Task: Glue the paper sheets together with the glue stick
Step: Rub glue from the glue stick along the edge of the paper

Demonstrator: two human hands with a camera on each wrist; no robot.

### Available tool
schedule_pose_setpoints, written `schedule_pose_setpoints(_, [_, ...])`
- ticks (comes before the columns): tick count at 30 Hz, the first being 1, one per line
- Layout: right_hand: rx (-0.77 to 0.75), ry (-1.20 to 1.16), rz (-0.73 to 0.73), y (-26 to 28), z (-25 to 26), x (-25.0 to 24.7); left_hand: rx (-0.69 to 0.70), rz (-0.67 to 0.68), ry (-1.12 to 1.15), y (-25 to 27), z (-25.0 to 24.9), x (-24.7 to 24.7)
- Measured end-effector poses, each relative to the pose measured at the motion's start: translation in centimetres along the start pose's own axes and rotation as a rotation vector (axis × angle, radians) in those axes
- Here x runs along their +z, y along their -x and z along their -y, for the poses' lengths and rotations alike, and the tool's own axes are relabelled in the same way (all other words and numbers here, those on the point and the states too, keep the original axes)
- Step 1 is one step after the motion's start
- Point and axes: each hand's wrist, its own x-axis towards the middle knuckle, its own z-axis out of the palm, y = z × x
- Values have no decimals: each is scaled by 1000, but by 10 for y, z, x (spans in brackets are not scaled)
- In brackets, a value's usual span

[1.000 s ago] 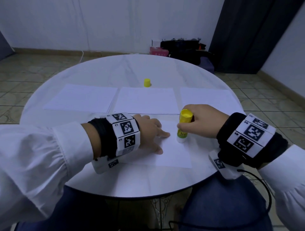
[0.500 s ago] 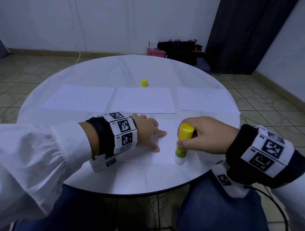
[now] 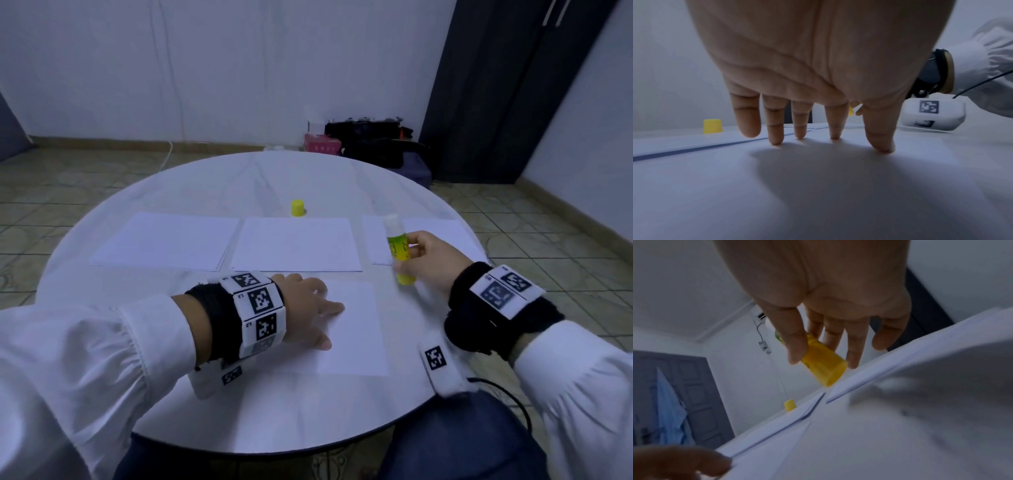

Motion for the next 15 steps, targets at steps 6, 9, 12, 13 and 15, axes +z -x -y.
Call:
schedule_pose_setpoints(6, [72,316,-43,-6,7,2,-10,12,-32,-1,1,1])
schedule_pose_setpoints(9, [103,349,-39,-7,8,4,-13,9,-42,0,1,1])
schedule_pose_setpoints(12, [145,370,-39,-6,8,4,-10,4,-44,2,1,2])
schedule_pose_setpoints(13, [179,400,-25,-5,9,3,-4,-7,-38,3,1,2])
schedule_pose_setpoints(15, [269,488,5,1,13,2,16,-50,-18,6,4,2])
